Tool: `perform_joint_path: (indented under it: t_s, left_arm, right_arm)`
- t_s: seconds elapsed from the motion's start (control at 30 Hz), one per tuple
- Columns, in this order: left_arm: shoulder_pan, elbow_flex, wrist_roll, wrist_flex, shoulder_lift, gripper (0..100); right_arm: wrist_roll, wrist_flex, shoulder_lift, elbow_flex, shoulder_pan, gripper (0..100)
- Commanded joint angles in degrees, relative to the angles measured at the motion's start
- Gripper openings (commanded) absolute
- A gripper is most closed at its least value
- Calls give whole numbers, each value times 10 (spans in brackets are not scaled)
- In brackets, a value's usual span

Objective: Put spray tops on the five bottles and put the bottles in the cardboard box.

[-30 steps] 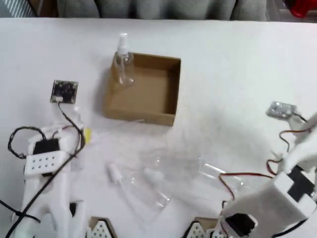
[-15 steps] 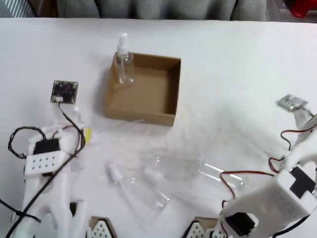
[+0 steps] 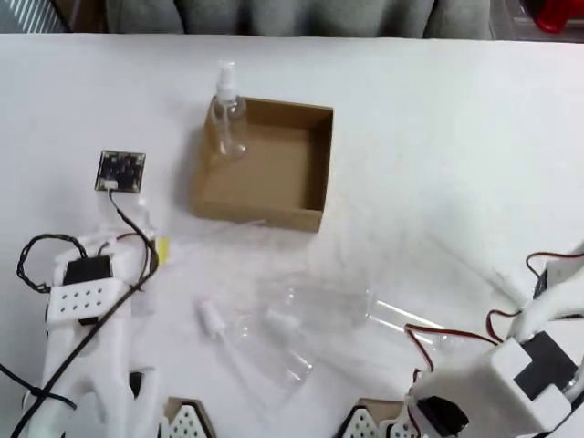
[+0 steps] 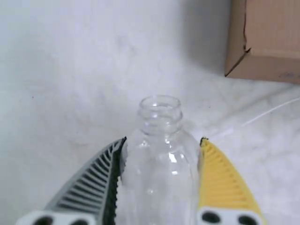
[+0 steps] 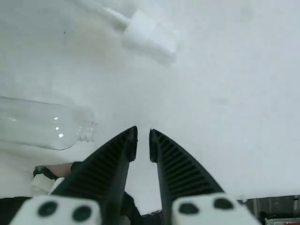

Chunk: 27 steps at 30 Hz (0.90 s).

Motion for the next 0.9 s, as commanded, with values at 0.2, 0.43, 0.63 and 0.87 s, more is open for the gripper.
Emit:
perform_joint_path:
  t_s: [0.2, 0.43, 0.63, 0.87]
  left_arm:
    - [8, -4, -19, -15, -13, 22]
    - [8, -4, -22, -15, -13, 22]
    - [8, -4, -23, -15, -13, 22]
    - [8, -4, -23, -15, -12, 22]
  right_arm:
    - [-54, -185, -58, 210, 11, 17]
    - [-149, -336, 6, 235, -5, 17]
    - [-152, -371, 99, 178, -15, 17]
    - [-217, -332, 204, 32, -12, 17]
